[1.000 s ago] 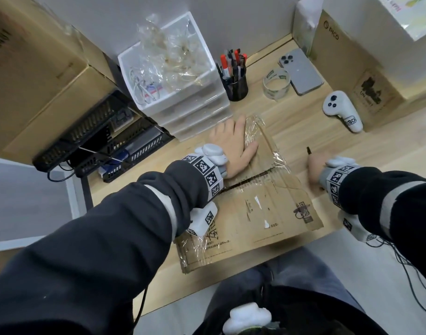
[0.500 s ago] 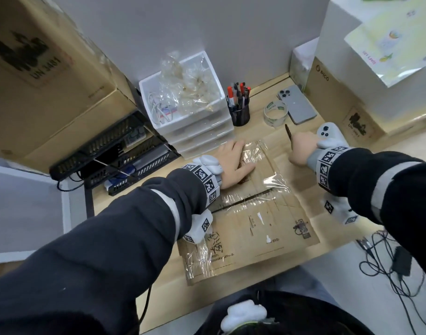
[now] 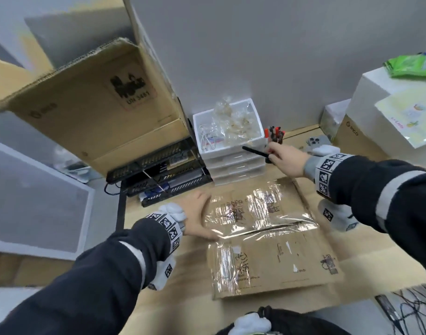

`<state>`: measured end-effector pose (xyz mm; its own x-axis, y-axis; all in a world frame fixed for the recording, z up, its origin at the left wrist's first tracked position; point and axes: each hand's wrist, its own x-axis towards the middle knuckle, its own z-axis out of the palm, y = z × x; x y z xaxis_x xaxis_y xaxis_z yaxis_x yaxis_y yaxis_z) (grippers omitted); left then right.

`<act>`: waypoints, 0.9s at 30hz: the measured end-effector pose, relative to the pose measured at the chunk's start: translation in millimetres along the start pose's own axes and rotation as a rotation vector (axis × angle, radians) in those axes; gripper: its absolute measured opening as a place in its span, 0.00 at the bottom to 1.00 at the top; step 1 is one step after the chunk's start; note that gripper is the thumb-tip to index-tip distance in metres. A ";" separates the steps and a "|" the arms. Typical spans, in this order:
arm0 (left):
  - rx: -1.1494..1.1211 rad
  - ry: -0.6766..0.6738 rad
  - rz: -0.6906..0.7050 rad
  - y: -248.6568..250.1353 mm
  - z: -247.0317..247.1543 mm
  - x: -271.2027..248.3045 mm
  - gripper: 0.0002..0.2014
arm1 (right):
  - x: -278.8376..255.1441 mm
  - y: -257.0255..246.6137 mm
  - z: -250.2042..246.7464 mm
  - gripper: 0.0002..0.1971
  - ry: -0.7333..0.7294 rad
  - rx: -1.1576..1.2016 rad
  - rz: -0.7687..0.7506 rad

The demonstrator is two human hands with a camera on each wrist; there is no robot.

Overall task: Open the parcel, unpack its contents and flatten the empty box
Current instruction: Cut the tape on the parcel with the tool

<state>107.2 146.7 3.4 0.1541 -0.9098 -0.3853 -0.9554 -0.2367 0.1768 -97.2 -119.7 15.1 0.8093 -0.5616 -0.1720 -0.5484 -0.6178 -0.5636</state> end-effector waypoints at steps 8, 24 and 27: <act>-0.137 -0.065 -0.034 -4.8 6.0 -17.0 0.70 | -7.7 -39.9 42.6 0.06 -0.576 0.199 -0.006; -0.122 -0.118 -0.091 2.0 14.4 -6.9 0.75 | -26.8 -45.1 71.5 0.09 -0.638 0.316 0.074; -0.119 -0.118 -0.091 2.1 14.6 -4.9 0.72 | -24.6 -45.5 70.2 0.14 -0.693 0.462 0.158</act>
<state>100.8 155.7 -7.6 0.2016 -0.8383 -0.5066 -0.9013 -0.3612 0.2390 -77.3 -39.1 -11.8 0.7588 -0.0648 -0.6481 -0.6470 -0.1891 -0.7387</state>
